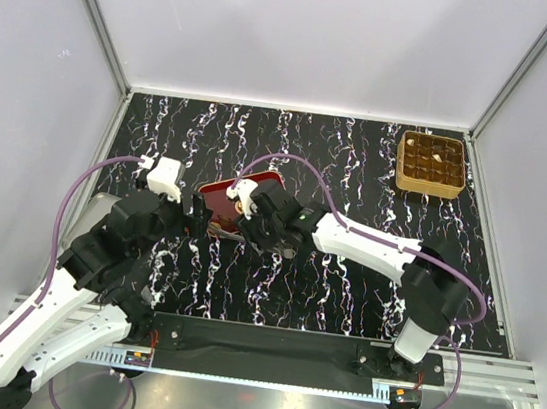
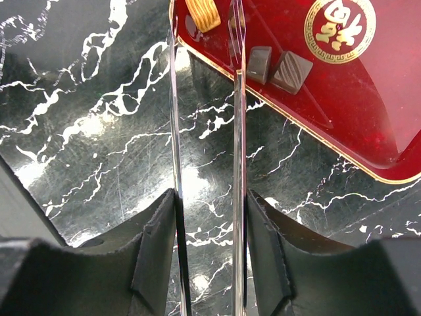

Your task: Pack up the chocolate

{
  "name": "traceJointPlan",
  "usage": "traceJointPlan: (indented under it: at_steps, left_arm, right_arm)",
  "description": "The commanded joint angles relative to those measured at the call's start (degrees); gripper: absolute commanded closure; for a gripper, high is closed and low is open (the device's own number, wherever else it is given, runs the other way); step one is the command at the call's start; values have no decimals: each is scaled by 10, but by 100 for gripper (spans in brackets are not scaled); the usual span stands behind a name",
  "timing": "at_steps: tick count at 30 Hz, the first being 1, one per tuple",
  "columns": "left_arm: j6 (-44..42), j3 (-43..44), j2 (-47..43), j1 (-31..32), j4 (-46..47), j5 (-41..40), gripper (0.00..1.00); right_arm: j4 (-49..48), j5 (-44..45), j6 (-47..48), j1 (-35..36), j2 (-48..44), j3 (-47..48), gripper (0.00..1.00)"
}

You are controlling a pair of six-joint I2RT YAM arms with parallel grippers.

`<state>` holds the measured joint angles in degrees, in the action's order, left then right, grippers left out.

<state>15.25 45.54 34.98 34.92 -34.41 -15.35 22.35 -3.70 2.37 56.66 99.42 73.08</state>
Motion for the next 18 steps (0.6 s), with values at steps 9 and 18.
traceJointPlan:
  at_steps: [9, 18]
  left_arm:
    - [-2, 3, -4, -1, 20, -13, 1]
    - [-2, 3, -4, -1, 21, -13, 1]
  right_arm:
    - [-11, 33, 5, 11, 17, 38, 52]
    - [-21, 54, 1, 11, 2, 40, 60]
